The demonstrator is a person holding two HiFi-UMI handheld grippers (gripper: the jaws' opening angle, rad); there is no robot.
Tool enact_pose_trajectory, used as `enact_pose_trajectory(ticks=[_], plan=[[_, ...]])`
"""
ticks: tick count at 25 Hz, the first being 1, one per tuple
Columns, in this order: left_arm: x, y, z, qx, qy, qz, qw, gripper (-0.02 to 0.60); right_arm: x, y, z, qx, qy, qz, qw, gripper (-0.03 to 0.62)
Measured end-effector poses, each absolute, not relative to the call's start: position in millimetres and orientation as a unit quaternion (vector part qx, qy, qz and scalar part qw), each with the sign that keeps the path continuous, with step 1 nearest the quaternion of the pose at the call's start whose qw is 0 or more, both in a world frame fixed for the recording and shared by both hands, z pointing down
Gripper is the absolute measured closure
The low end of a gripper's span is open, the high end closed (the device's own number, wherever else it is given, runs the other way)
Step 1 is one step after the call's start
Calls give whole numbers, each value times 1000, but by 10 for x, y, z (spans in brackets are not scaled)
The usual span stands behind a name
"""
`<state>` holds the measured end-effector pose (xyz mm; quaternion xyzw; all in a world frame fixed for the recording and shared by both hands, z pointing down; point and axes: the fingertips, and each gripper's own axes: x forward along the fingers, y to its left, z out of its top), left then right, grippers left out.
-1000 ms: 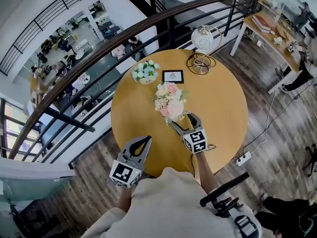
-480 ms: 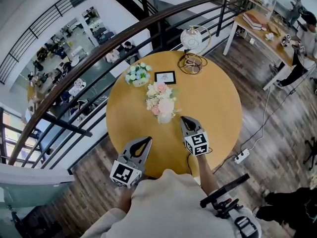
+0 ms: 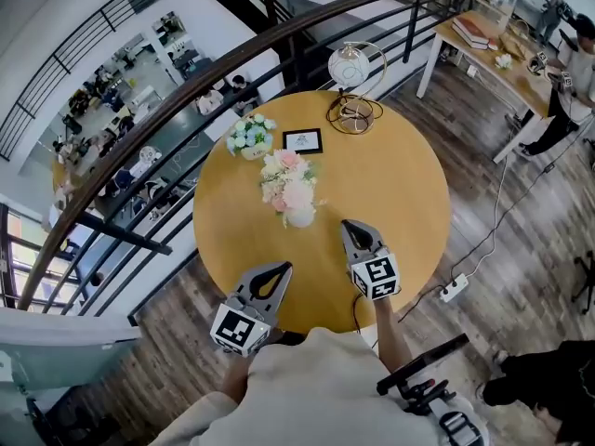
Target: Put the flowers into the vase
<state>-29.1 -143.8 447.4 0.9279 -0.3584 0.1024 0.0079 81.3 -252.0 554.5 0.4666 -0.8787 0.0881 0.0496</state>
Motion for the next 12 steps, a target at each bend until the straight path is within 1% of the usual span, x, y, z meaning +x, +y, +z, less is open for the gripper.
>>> enact_pose_trajectory(ticks=[5,8,12], plan=[[-172,-1412,4416,938,-337,83,4,575,973,-2341,5637,487,-866,103,45,585],[-188,-1308,4480,942,-321,92,10,575,1048,-2199,5616,507,-855,105,34,586],[-248,-1137,4437,948,-309,73,4,575,1018,-2003,5555,520,-848,96,37,586]])
